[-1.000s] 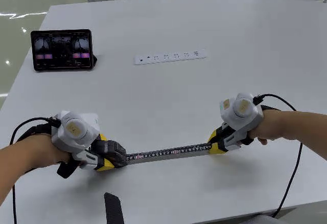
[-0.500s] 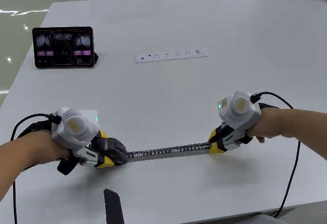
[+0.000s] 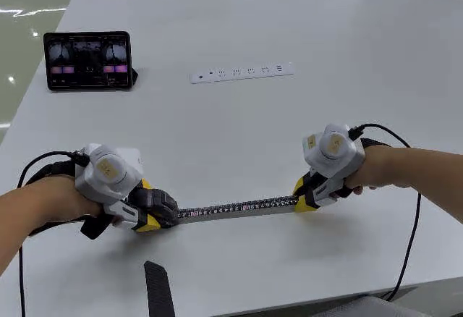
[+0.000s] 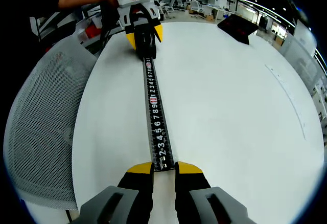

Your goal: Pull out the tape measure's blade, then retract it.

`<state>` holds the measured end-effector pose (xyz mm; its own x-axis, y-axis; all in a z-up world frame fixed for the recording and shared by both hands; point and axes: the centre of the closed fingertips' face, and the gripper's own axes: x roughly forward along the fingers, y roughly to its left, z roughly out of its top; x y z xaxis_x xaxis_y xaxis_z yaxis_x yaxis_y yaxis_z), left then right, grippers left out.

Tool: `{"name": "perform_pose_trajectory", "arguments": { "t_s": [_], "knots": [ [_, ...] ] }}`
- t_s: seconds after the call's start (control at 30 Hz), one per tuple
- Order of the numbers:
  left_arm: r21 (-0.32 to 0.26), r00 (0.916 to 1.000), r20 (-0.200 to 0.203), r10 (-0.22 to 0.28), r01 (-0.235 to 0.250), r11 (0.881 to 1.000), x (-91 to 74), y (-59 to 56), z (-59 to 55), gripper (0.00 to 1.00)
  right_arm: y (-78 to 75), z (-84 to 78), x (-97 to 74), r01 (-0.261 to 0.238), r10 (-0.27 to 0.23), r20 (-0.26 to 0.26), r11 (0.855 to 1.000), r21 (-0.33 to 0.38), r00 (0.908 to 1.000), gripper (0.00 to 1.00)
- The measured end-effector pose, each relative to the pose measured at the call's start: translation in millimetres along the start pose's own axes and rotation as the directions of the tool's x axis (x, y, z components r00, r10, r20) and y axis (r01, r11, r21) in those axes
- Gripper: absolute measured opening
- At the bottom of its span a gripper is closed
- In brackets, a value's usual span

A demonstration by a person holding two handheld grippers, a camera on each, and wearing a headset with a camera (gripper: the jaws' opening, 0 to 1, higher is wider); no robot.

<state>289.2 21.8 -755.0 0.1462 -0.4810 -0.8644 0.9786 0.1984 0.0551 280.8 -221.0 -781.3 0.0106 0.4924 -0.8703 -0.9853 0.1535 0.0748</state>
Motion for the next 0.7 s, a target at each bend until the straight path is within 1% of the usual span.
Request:
{"name": "perform_pose_trajectory", "arguments": {
  "t_s": [0.03, 0.07, 0.1, 0.17, 0.23, 0.3, 0.33, 0.4, 0.47, 0.53, 0.6, 0.7],
  "knots": [
    [0.001, 1.0, 0.004, -0.005, 0.005, 1.0, 0.3, -0.8, -0.2, 0.35, 0.3, 0.1, 0.2, 0.002, -0.002, -0.006, 1.0, -0.018, 1.0, 0.12],
    [0.006, 0.9998, 0.017, -0.004, 0.004, 1.0, -0.2, -0.5, 0.1, 0.35, -0.1, -0.8, 0.0, 0.009, -0.01, -0.023, 0.997, -0.072, 0.9997, 0.12],
    [0.002, 0.9997, 0.023, -0.002, 0.002, 1.0, -0.4, -0.1, -0.5, 0.36, 0.5, -0.3, 0.5, 0.012, -0.014, -0.027, 0.996, -0.089, 0.9995, 0.12],
    [-0.004, 0.9997, 0.025, 0.002, -0.002, 1.0, -0.3, 0.1, -0.1, 0.36, 1.6, -0.8, 1.0, 0.014, -0.017, -0.032, 0.996, -0.086, 0.9993, 0.12],
    [0.015, 0.9998, 0.015, 0.011, -0.011, 1.0, -0.3, -0.6, 1.1, 0.36, 1.3, -1.7, 0.8, 0.016, -0.02, -0.037, 0.995, -0.102, 0.9991, 0.12],
    [-0.001, 0.9999, 0.001, 0.016, -0.016, 1.0, -0.7, 1.0, 0.8, 0.37, 1.3, -1.3, 0.6, 0.017, -0.021, -0.039, 0.994, -0.105, 0.999, 0.12],
    [0.004, 0.9998, 0.001, 0.02, -0.02, 1.0, -1.1, 1.8, 0.9, 0.38, 1.2, -1.1, 0.5, 0.018, -0.022, -0.04, 0.995, -0.1, 0.999, 0.12],
    [0.007, 0.9998, 0.005, 0.02, -0.02, 1.0, -2.7, 2.4, 3.3, 0.4, 2.5, -0.7, 0.4, 0.016, -0.021, -0.046, 0.994, -0.108, 0.9987, 0.13],
    [-0.006, 0.9996, 0.015, 0.023, -0.023, 1.0, -4.9, 3.9, 7.0, 0.4, 4.4, -0.2, 0.5, 0.008, -0.014, -0.055, 0.995, -0.104, 0.9984, 0.16],
    [0.003, 0.9997, 0.001, 0.024, -0.024, 1.0, -5.0, 4.5, 4.9, 0.43, 6.7, -0.5, 0.8, 0.0, -0.008, -0.066, 0.993, -0.115, 0.9978, 0.19],
    [-0.012, 0.9997, 0.018, 0.02, -0.019, 1.0, -7.4, 5.4, 9.0, 0.44, 7.4, -0.5, 1.0, 0.0, -0.008, -0.071, 0.993, -0.118, 0.9974, 0.2],
    [-0.009, 0.9994, 0.022, 0.027, -0.027, 1.0, -11.5, 8.7, 12.0, 0.47, 9.5, -0.6, 0.2, -0.007, -0.001, -0.081, 0.995, -0.104, 0.9968, 0.23]
  ]
}}
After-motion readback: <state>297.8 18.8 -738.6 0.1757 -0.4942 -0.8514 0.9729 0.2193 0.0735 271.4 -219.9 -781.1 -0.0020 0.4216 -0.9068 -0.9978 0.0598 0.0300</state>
